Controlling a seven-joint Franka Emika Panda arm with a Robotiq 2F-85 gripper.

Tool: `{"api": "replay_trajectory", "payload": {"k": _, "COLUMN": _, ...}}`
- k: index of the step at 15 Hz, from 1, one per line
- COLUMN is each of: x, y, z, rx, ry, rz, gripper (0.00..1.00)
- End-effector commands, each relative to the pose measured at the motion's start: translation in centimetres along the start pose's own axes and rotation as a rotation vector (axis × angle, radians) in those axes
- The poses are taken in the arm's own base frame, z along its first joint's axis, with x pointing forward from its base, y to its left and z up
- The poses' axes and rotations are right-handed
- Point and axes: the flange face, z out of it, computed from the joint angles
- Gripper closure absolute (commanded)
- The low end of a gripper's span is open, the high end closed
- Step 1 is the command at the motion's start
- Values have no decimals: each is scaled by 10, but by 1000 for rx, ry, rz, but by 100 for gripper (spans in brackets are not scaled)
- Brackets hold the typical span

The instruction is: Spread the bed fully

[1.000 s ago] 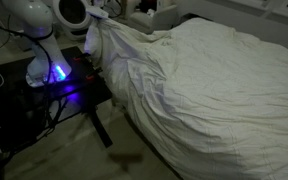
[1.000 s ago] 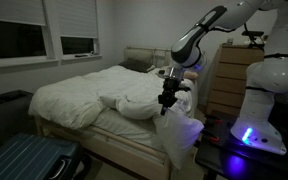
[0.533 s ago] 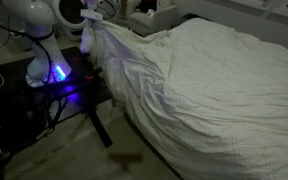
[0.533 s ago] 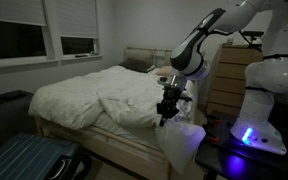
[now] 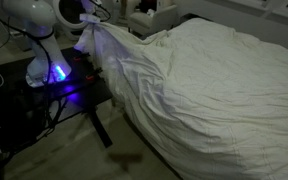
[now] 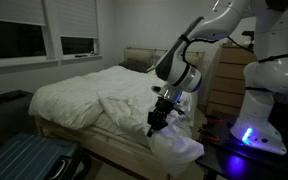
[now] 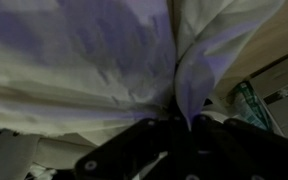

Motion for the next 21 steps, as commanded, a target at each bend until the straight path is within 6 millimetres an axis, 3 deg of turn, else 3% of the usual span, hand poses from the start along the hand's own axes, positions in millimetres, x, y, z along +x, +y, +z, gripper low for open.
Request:
{"api": "replay_trajectory", "payload": {"k": 1, "x": 6, "y": -8, "z": 30, "rx": 4, "ry": -3, "rz": 6, "gripper": 99}}
{"api": "replay_trajectory", "payload": {"k": 3, "x": 3, "y": -10, "z": 41, "rx": 4, "ry": 3, "rz": 14, "gripper": 99}}
{"api": "replay_trajectory", "payload": {"k": 8, "x": 22, "y": 2, "z": 62, "rx": -101, "ry": 103, "rz": 53, "gripper": 99}}
{"api": "replay_trajectory", "payload": {"k": 12, "x": 18, "y": 8, "z": 87, "rx": -186, "ry": 137, "rz": 38, "gripper": 99}}
{"api": "replay_trajectory", "payload": {"k": 16, "x": -6, "y": 5, "z": 114, "rx": -199, "ry": 106, "rz": 15, "gripper": 99}}
{"api": "replay_trajectory", "payload": {"k": 21, "x": -31, "y": -26, "z": 135, "rx": -165, "ry": 44, "rz": 12, "gripper": 99}}
